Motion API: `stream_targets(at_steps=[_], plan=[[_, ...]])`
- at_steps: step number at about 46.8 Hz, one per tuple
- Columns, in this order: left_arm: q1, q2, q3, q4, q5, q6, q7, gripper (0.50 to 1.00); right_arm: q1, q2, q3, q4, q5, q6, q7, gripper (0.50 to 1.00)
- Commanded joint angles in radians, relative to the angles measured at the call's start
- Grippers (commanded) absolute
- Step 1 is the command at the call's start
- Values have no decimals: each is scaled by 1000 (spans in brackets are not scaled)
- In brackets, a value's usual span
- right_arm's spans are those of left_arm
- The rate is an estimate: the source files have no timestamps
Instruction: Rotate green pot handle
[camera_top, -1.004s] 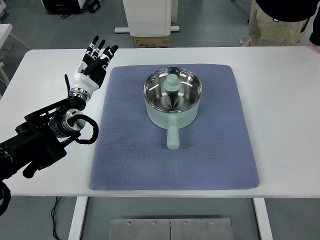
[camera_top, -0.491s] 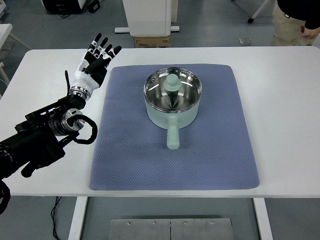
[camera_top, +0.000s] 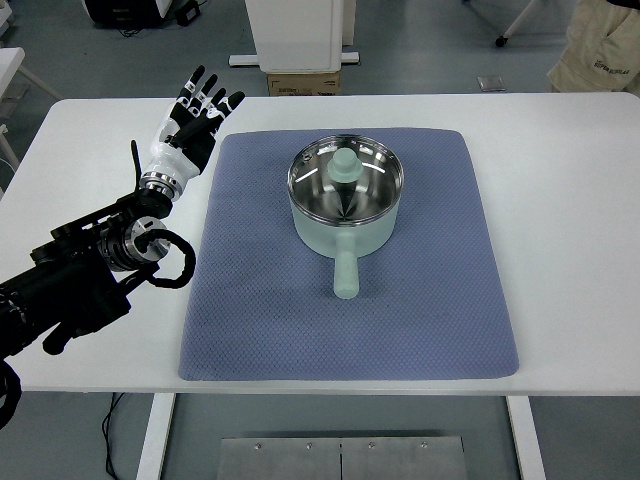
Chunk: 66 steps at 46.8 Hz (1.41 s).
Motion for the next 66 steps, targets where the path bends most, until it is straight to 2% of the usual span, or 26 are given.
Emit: stream_targets(at_steps=[1,11,20,29,43,52,66], plan=[[-2,4,-1,0,15,-1,-19,1000,0,0,0,0,0,0,0,1000],[-2,12,-2,0,78,7,-63,1000,0,0,0,0,0,0,0,1000],[-8,49,-4,0,176,17,-63,1000,0,0,0,0,0,0,0,1000],[-46,85,-4,0,288,99,-63,1000,0,0,0,0,0,0,0,1000],[-117,153,-1,-17,317,91,-63,1000,0,0,0,0,0,0,0,1000],[-149,202,-1,-127,380,108,-63,1000,0,0,0,0,0,0,0,1000],[-212,231,1,-317,589,304,-63,1000,0,0,0,0,0,0,0,1000]])
